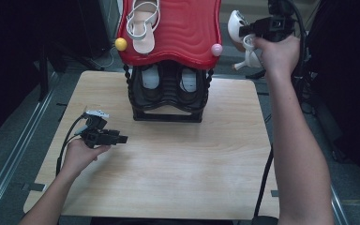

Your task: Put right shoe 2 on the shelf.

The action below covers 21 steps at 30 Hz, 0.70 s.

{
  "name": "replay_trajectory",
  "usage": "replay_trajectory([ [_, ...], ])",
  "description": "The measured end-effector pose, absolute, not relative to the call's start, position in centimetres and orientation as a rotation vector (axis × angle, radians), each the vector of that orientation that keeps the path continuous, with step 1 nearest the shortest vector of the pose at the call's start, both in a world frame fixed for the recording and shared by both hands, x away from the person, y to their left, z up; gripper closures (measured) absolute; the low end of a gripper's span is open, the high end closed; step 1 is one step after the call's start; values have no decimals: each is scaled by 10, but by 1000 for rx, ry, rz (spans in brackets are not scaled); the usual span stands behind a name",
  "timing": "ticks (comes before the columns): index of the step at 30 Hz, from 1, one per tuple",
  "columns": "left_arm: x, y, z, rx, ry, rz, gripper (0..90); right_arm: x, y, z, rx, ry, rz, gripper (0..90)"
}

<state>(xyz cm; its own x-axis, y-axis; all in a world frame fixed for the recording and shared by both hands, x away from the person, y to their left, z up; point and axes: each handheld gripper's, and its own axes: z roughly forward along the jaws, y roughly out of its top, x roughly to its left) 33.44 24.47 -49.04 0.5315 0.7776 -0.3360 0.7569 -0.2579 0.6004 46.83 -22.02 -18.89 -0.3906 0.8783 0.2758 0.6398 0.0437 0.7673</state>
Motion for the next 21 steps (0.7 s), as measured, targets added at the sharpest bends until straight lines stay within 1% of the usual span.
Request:
replay_trajectory([
  [6,335,245,-491,2023,1247,40,455,462,-206,-149,1481,2042,1286,887],
  [10,335,242,-491,2035,1234,36,456,462,-188,-131,1443,2050,1315,887],
  [15,335,242,-491,2033,1237,35,456,467,-163,-120,1408,2068,1351,887],
  [21,334,241,-491,2029,1227,25,456,473,-133,-119,1356,2084,1348,887],
])
